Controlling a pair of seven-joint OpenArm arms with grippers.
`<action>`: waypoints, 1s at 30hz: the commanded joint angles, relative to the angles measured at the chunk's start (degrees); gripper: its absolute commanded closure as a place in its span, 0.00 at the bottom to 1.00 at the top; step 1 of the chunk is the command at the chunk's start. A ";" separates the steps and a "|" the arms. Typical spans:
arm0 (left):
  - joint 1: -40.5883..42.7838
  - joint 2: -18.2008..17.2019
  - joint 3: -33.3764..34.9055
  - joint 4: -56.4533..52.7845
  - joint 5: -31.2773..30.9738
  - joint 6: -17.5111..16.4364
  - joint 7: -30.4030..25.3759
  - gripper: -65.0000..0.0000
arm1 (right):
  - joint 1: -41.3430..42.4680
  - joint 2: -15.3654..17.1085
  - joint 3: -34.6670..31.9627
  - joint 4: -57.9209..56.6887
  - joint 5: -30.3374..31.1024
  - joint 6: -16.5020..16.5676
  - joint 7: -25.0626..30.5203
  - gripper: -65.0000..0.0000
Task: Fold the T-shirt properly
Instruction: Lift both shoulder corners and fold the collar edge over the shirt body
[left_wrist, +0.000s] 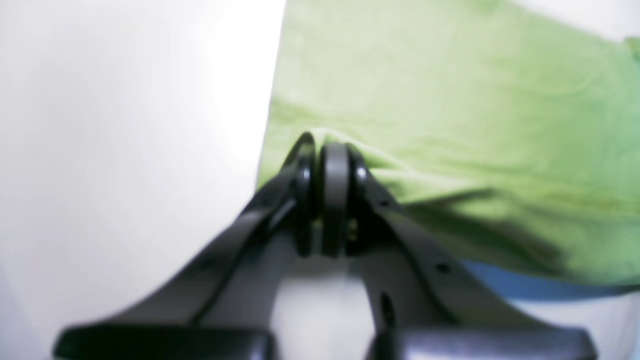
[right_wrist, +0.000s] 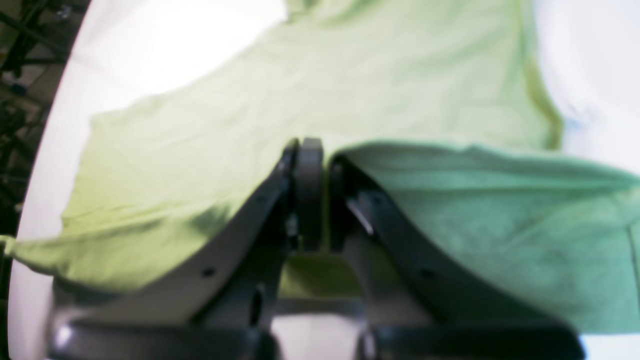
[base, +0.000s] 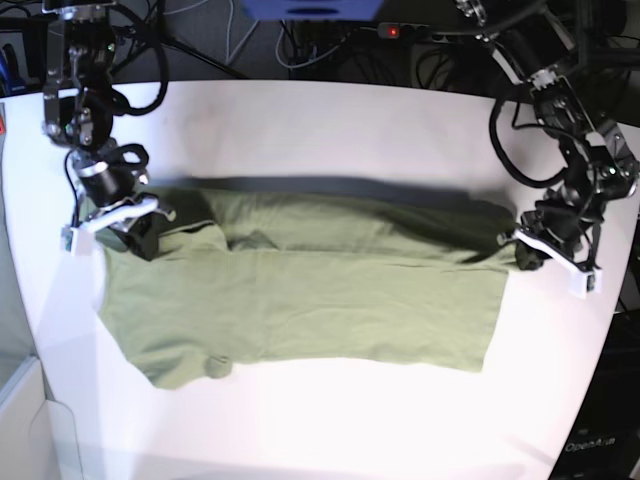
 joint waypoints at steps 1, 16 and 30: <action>-1.08 -0.54 -0.12 -0.64 -0.56 -0.05 -0.73 0.96 | 1.66 0.71 0.36 -0.33 0.39 0.39 0.63 0.99; -4.42 -1.07 -0.04 -9.08 -0.47 -0.05 -3.54 0.96 | 10.63 0.80 -0.08 -9.91 -1.98 0.74 -1.84 0.99; -3.19 -1.07 -0.04 -9.08 -0.47 -0.05 -3.63 0.96 | 12.91 1.15 -2.71 -15.80 -2.07 0.83 -3.15 0.89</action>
